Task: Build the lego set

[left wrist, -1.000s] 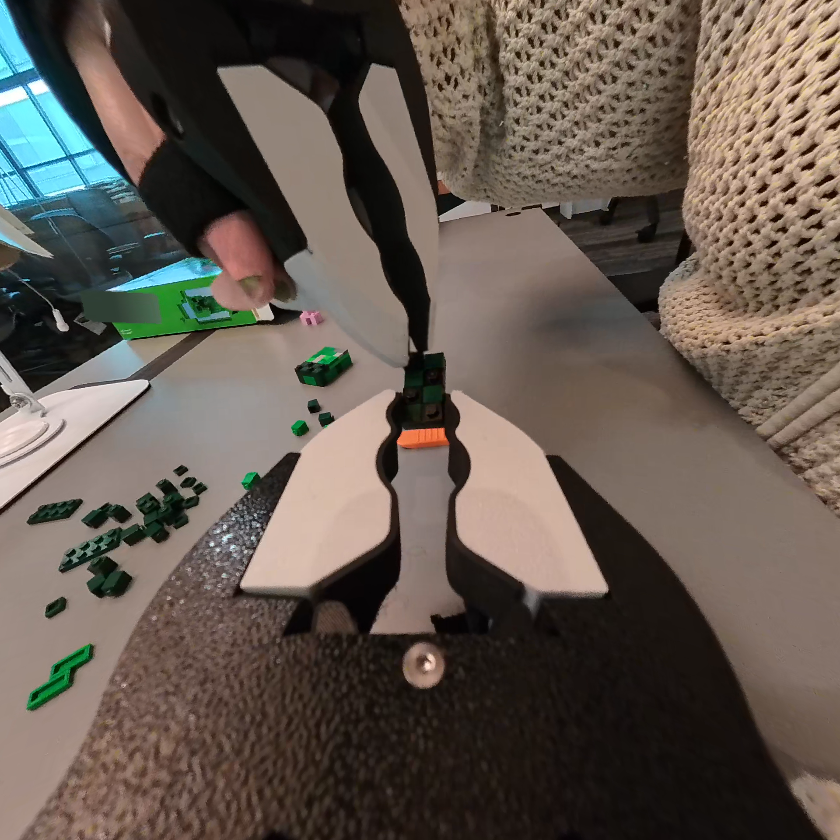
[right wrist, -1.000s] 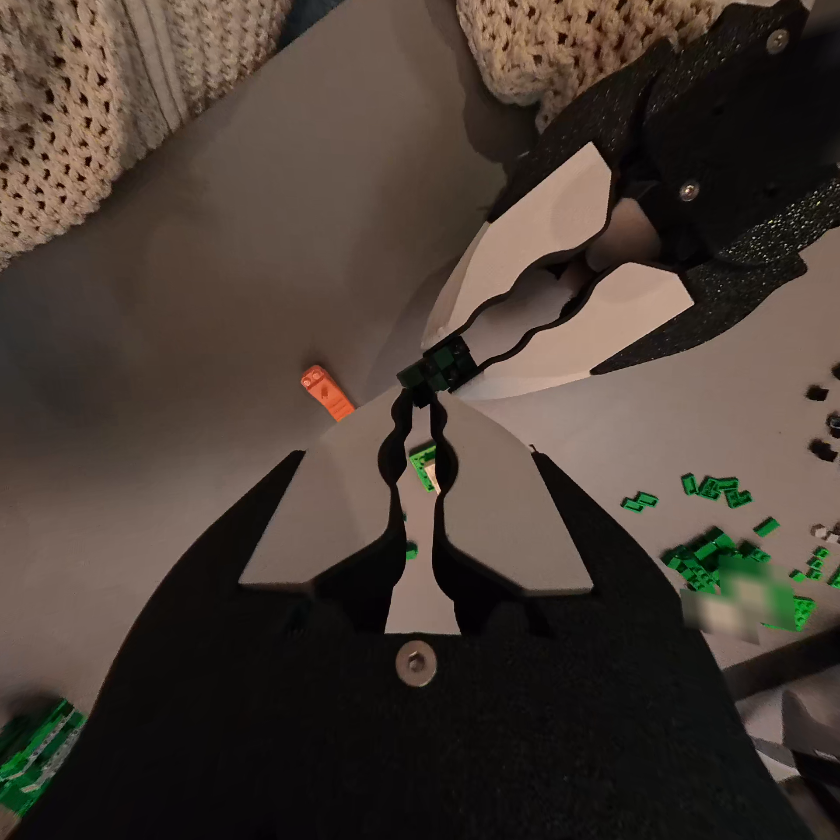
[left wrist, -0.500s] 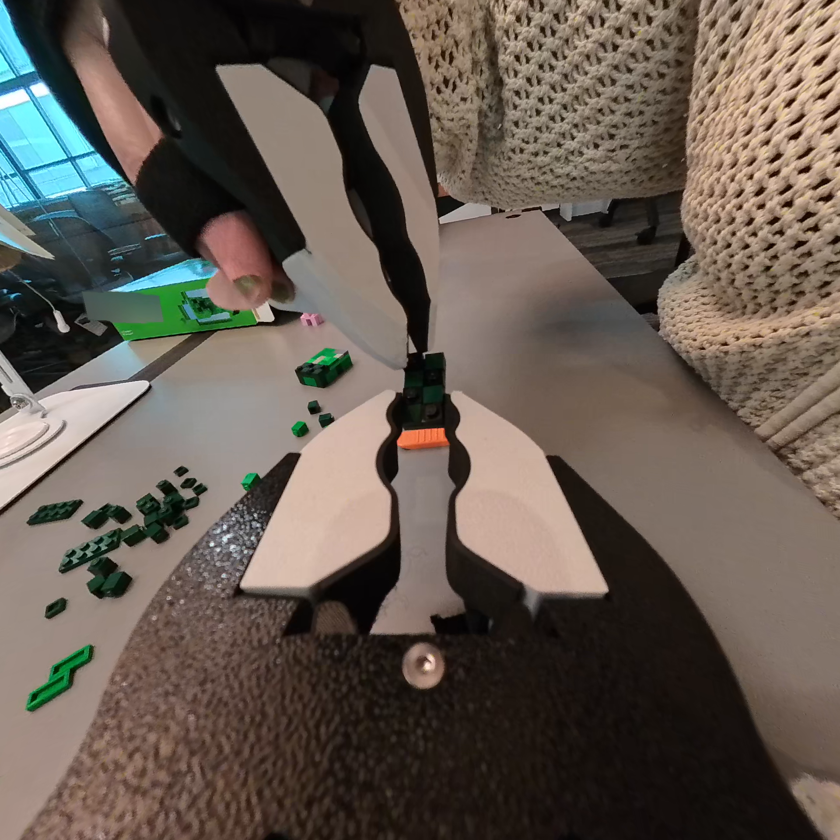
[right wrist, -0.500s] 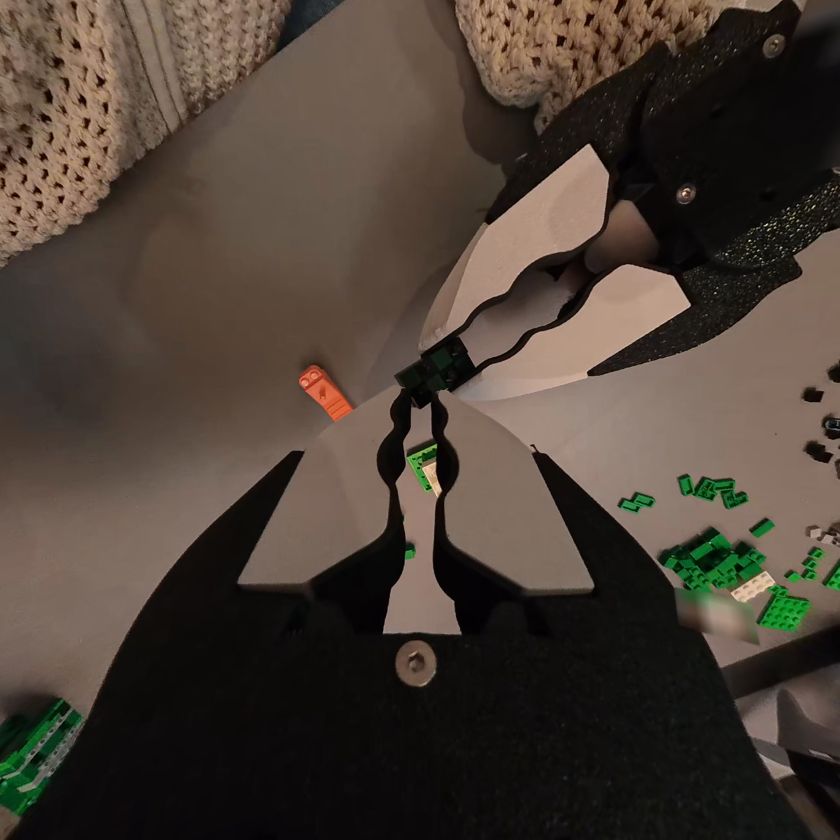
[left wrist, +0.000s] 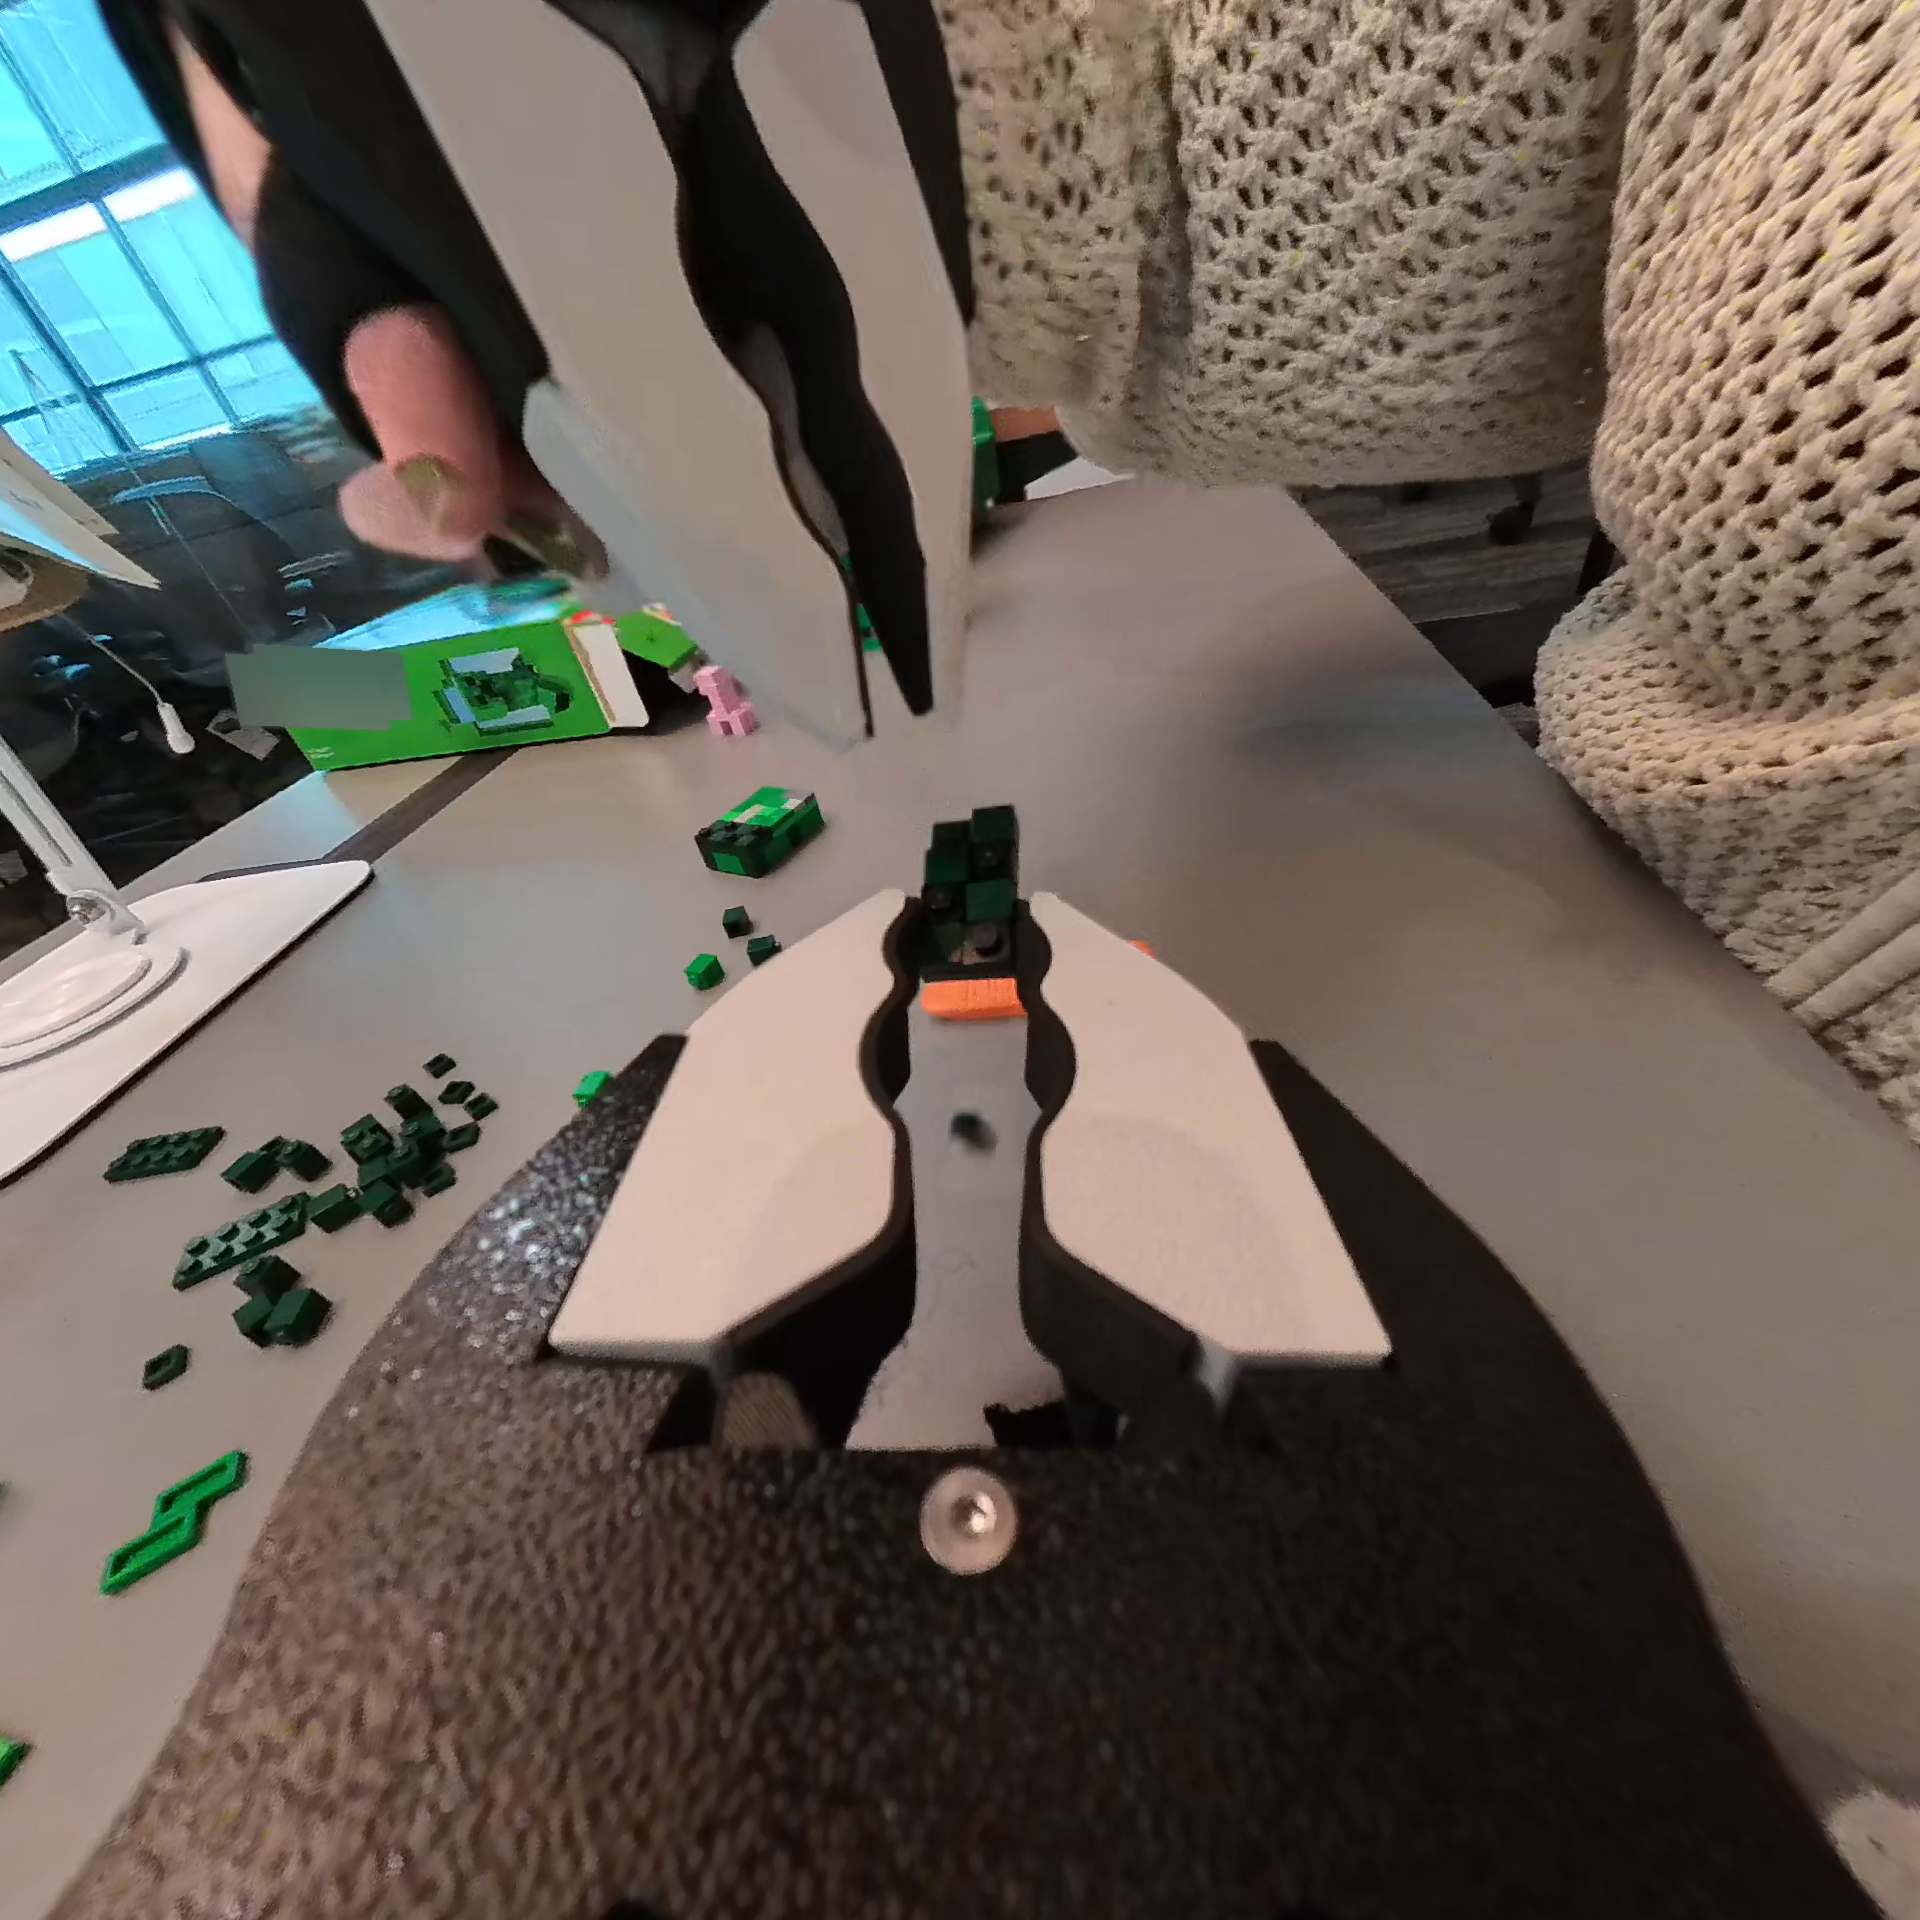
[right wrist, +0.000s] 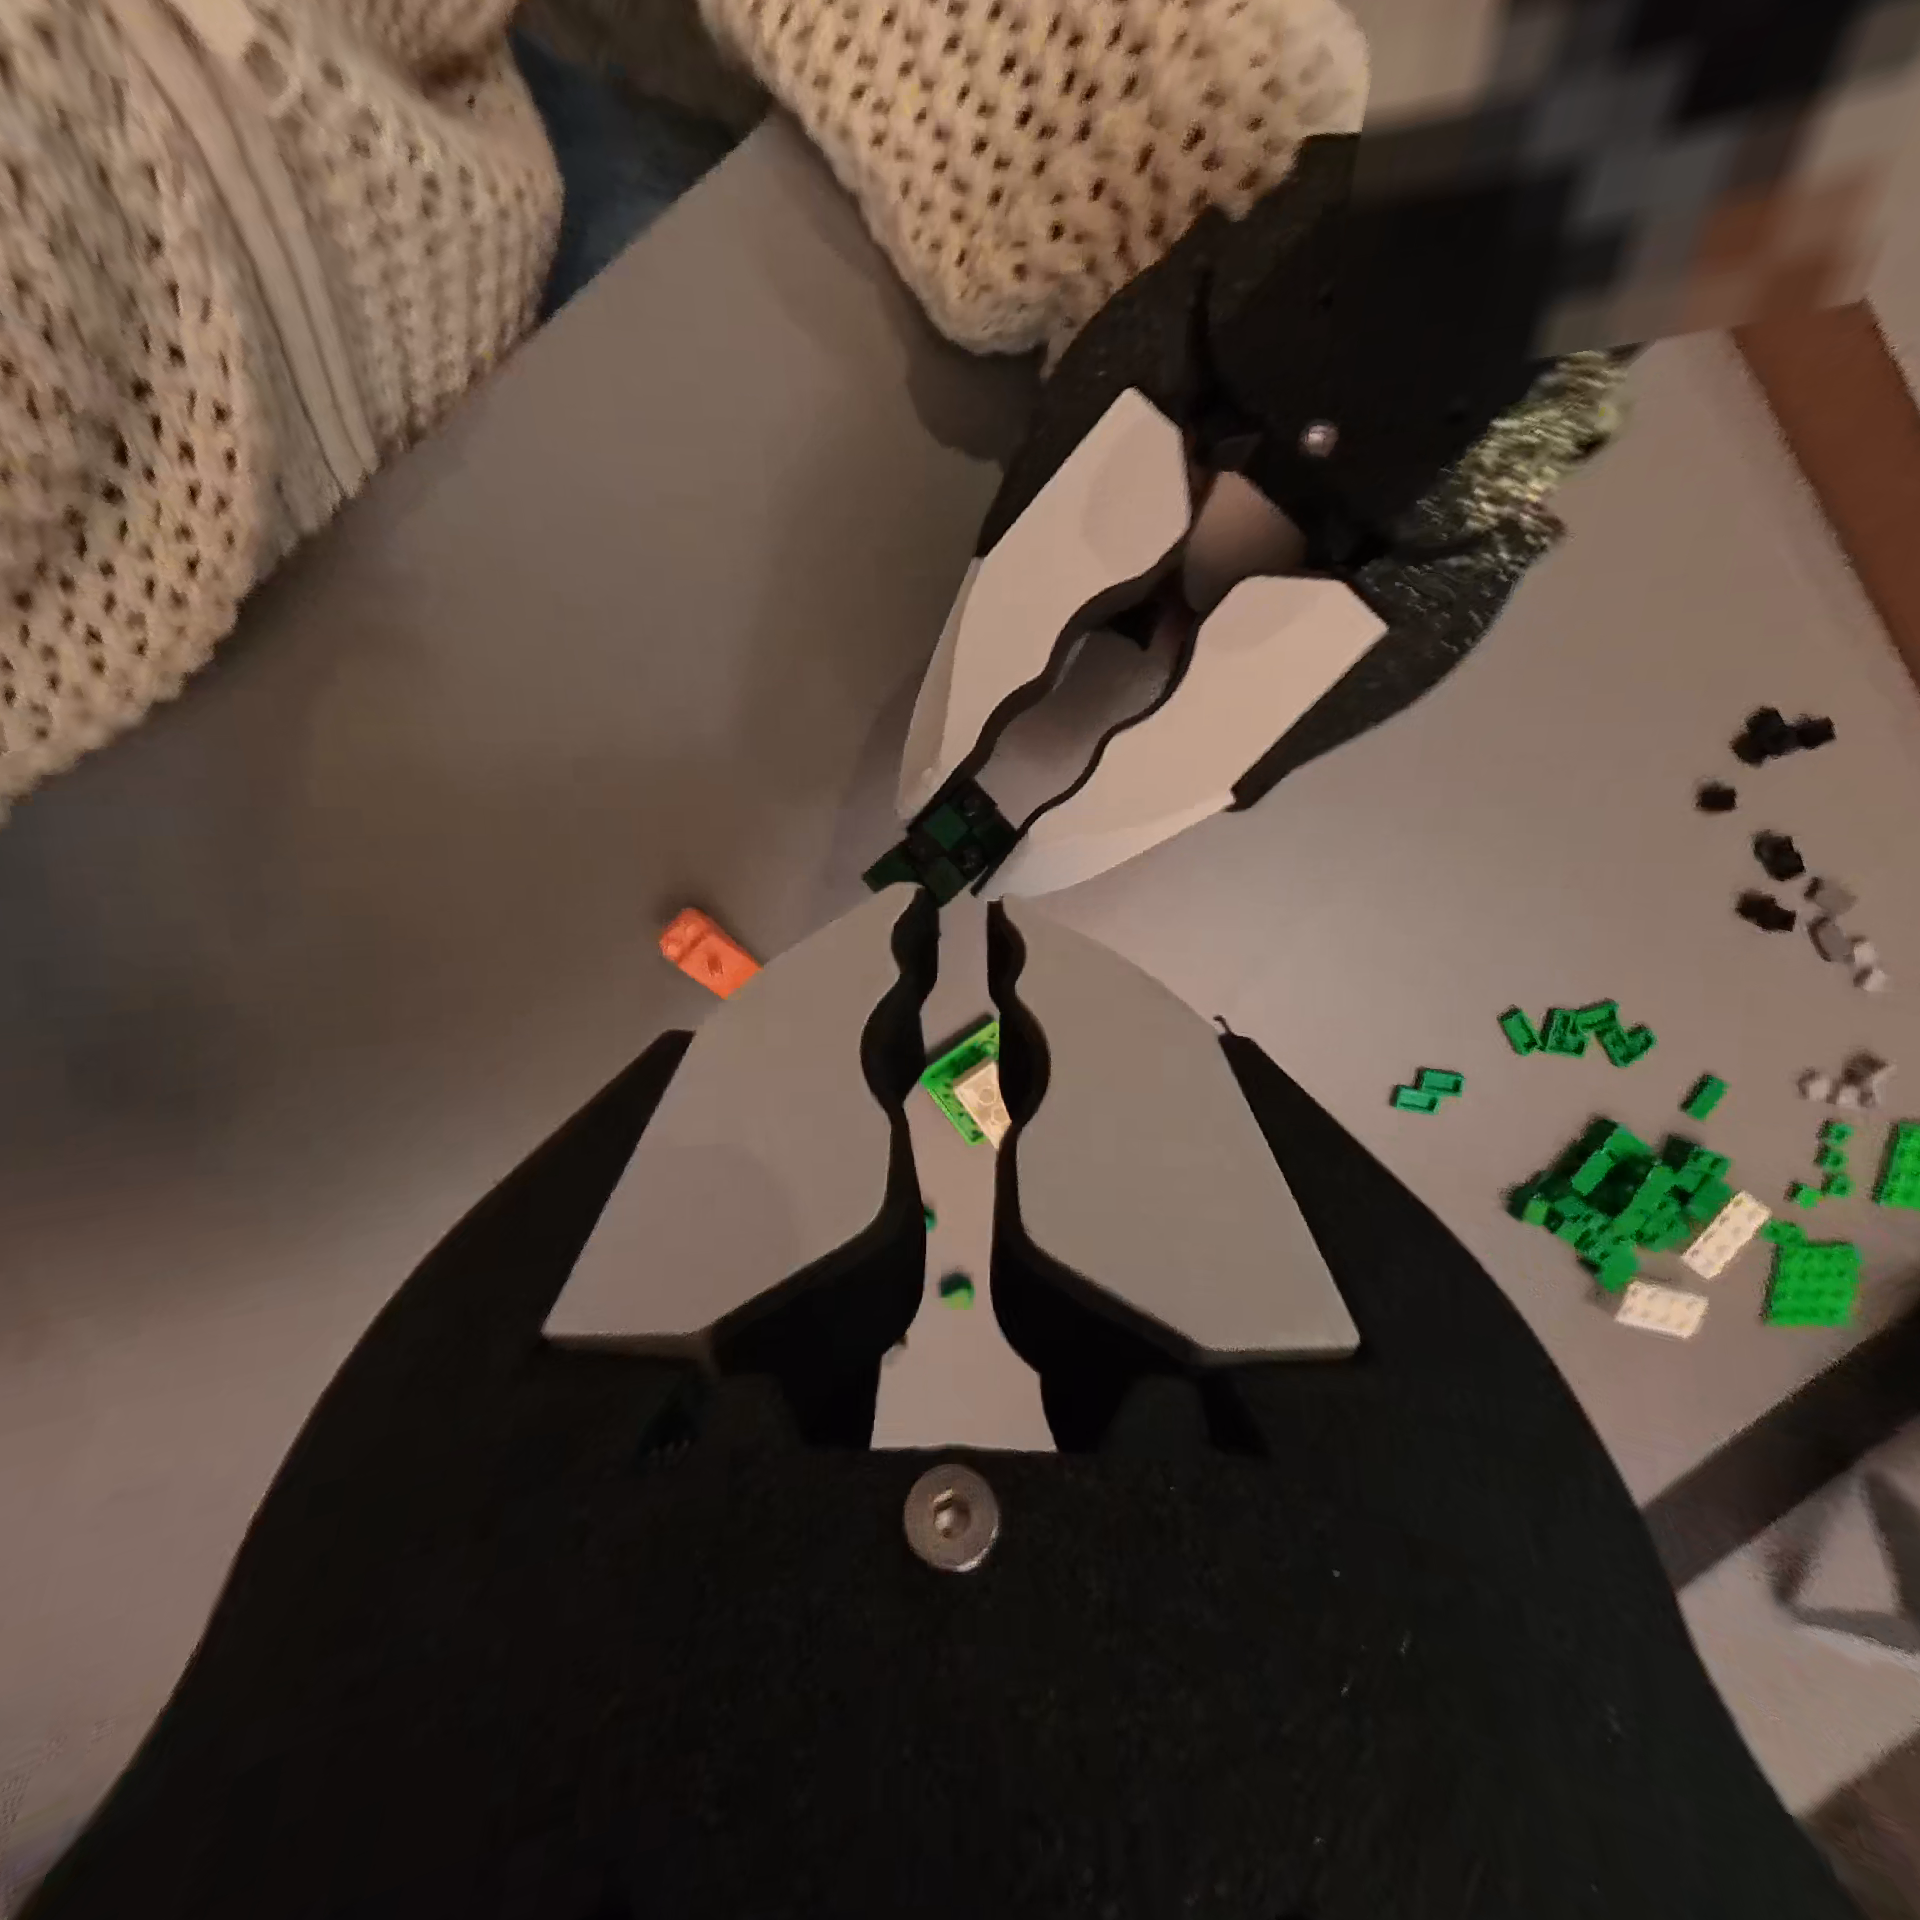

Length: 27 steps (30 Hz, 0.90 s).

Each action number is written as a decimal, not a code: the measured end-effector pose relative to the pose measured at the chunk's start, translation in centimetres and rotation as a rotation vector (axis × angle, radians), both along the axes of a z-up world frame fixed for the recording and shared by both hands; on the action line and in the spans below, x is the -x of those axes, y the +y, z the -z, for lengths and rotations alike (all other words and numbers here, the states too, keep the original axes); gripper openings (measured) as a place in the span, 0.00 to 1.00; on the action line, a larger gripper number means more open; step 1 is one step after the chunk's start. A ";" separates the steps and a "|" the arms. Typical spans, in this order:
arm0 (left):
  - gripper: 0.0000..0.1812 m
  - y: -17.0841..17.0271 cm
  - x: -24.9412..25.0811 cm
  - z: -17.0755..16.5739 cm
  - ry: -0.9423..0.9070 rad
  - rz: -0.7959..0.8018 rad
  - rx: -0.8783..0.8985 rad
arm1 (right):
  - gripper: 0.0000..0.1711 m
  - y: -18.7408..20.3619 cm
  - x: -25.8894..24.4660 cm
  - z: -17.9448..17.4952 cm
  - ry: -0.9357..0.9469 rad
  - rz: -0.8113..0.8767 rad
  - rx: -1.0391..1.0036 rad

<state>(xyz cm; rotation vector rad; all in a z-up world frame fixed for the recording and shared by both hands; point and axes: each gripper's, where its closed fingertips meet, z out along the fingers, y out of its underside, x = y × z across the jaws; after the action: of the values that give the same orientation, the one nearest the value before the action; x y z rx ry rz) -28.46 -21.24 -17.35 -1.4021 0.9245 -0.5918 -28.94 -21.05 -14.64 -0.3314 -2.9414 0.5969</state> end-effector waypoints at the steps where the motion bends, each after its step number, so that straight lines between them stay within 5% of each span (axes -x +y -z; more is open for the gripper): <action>1: 0.09 0.1 0.1 0.0 0.007 -0.013 -0.005 | 0.05 0.0 -0.1 -0.3 0.005 0.047 0.050; 10: 0.09 2.5 3.3 -0.1 0.057 -0.281 -0.059 | 0.10 3.8 0.3 0.4 0.227 0.639 0.345; 19: 0.09 2.8 3.2 0.4 0.118 -0.307 -0.081 | 0.07 -1.9 -5.8 8.1 0.165 0.691 0.339; 27: 0.09 2.9 3.0 0.7 0.136 -0.302 -0.072 | 0.06 -4.2 -5.6 10.4 0.275 0.821 0.276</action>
<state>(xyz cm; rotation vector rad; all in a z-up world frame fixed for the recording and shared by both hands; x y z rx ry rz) -31.46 -18.37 -18.08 -1.4947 0.8111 -0.2361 -23.30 -25.24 -25.03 -1.2706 -2.1696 0.8100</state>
